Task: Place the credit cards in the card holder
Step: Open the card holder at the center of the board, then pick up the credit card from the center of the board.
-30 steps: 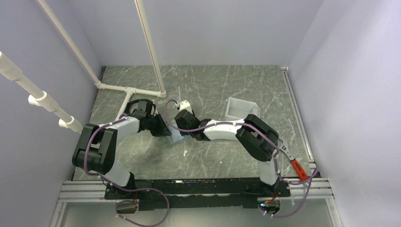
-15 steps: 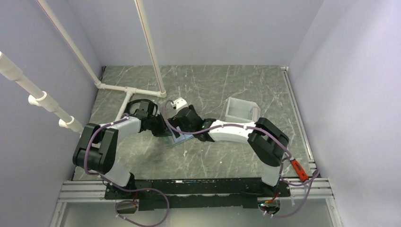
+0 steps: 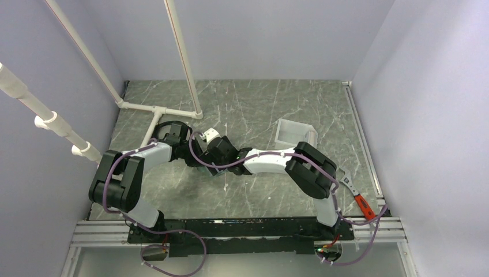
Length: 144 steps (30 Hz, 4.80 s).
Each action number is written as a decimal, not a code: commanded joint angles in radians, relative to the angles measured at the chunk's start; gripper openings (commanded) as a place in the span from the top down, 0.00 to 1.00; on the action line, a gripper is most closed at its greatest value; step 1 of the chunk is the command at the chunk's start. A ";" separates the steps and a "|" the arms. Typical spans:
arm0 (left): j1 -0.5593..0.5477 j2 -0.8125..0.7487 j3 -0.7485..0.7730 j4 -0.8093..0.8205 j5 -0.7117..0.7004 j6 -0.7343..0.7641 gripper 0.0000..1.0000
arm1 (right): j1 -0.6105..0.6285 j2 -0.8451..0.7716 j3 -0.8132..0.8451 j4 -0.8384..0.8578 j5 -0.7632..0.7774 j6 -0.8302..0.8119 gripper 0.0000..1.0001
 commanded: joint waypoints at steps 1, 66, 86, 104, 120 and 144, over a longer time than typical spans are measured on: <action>-0.003 0.021 -0.026 -0.021 -0.074 0.018 0.88 | -0.002 0.034 0.054 -0.055 0.084 0.015 0.21; -0.007 0.032 -0.026 0.032 0.044 0.059 0.94 | -0.179 -0.157 -0.051 0.017 -0.377 0.185 0.56; -0.026 -0.171 0.011 -0.133 -0.115 0.060 0.61 | -0.238 -0.112 -0.131 0.104 -0.561 0.260 0.55; -0.050 -0.012 -0.107 0.038 -0.101 0.000 0.93 | -0.227 0.028 -0.079 0.247 -0.747 0.347 0.68; -0.054 -0.323 -0.009 -0.302 -0.259 0.067 0.64 | -0.244 -0.237 -0.064 -0.071 -0.519 0.183 0.34; -0.093 -0.396 0.173 -0.247 0.163 0.174 0.26 | -0.870 -0.490 -0.104 -0.588 0.207 0.216 0.04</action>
